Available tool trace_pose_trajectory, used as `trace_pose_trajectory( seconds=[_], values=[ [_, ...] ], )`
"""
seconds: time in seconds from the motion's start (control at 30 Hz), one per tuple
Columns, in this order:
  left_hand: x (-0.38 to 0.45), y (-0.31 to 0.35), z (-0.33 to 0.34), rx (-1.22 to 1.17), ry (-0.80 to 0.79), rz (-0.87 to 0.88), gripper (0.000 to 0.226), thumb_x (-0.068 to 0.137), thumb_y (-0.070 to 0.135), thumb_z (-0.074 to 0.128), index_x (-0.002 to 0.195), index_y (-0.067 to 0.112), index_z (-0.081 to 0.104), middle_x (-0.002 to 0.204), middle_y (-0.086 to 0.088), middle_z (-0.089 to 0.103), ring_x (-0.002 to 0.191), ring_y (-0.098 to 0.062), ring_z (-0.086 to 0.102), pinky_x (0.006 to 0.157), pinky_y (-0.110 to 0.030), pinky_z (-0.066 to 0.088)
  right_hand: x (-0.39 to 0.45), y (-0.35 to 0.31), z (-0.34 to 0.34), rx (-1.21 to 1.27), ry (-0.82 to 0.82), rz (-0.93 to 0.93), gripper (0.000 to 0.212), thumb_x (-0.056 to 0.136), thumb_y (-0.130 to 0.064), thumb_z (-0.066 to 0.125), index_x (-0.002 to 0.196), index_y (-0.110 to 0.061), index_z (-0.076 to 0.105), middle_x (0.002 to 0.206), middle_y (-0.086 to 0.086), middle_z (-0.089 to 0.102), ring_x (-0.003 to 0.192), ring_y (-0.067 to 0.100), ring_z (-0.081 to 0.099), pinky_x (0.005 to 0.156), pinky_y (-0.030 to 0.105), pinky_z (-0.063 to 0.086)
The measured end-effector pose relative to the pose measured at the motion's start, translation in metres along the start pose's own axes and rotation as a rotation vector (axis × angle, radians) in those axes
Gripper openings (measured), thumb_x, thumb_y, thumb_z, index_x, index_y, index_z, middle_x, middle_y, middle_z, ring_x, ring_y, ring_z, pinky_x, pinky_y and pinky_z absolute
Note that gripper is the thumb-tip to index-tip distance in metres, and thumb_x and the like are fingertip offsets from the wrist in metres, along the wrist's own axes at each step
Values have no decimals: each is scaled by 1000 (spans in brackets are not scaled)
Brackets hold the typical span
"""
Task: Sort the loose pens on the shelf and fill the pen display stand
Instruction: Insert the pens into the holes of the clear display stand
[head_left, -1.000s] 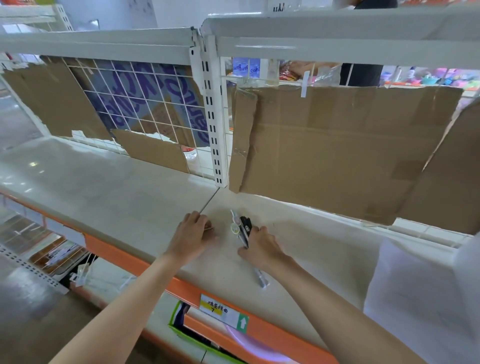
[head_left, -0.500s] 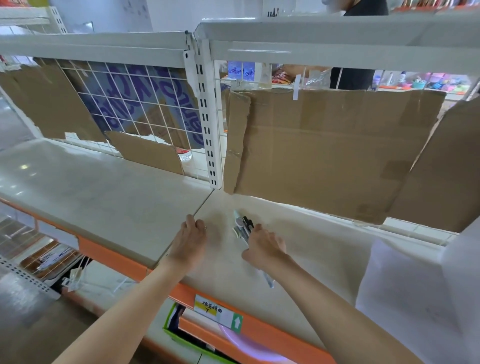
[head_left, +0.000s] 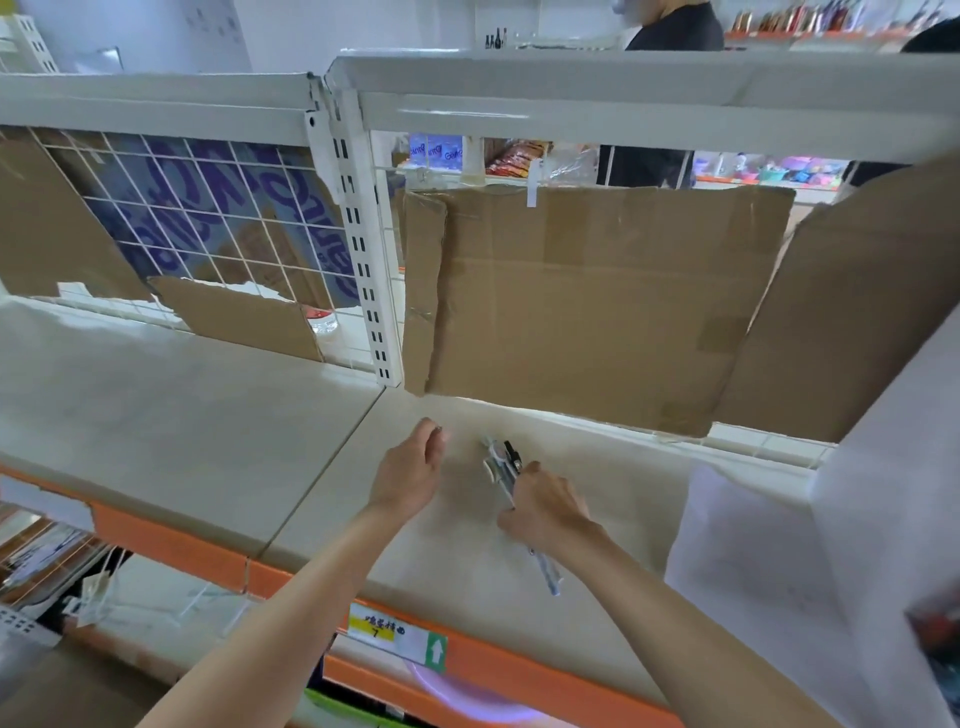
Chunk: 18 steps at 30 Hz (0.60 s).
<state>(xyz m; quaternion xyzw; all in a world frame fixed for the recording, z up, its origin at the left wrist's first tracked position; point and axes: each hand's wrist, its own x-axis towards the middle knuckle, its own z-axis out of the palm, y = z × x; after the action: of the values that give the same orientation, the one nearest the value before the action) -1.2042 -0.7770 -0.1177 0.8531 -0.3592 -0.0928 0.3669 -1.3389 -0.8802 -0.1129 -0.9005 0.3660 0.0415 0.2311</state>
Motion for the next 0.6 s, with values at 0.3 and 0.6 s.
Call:
trace_pose_trajectory(
  seconds=[0.3,0.6],
  values=[
    [-2,59,52,-533,-301,-462,37,98,25,36,63,15,46,54,-2,43,44,-16,35,44,-23,22,-33,55,-15,140,41,79,27,75,-26,61,72,-15,36,67,-2,46,55,11,43,41,24,28],
    [-13,85,69,-693,-517,-267,29,100,41,35,87,20,52,50,1,39,36,-7,21,38,-11,14,-57,85,-22,196,78,159,28,75,-27,61,84,-9,42,73,-1,44,68,22,49,46,24,30]
  ],
)
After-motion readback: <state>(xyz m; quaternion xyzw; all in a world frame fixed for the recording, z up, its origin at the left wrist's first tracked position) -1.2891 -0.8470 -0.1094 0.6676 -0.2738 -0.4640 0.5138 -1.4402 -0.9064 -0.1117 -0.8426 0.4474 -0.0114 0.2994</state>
